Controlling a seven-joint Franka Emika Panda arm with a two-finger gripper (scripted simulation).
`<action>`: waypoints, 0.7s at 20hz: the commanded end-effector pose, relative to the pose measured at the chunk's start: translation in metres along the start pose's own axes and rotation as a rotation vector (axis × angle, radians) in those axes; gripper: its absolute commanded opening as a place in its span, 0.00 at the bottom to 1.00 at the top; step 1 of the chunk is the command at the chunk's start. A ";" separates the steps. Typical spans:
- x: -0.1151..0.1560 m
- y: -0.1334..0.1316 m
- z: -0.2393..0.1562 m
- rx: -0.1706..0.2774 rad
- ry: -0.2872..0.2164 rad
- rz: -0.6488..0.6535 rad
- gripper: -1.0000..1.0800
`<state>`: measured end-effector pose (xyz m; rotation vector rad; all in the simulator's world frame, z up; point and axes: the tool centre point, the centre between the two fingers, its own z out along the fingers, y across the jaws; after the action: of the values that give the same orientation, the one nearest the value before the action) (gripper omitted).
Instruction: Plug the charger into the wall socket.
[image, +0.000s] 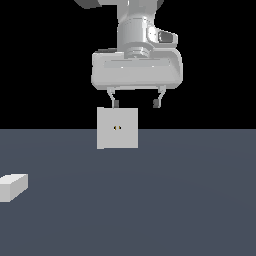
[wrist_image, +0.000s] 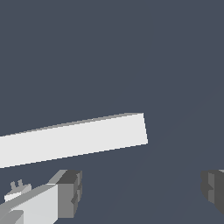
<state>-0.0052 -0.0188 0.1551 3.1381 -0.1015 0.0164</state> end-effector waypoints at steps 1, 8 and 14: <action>-0.008 -0.016 0.007 0.001 0.005 -0.020 0.96; -0.045 -0.081 0.036 0.007 0.027 -0.102 0.96; -0.081 -0.138 0.063 0.012 0.047 -0.175 0.96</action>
<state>-0.0685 0.1102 0.0974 3.1435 0.1471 0.0822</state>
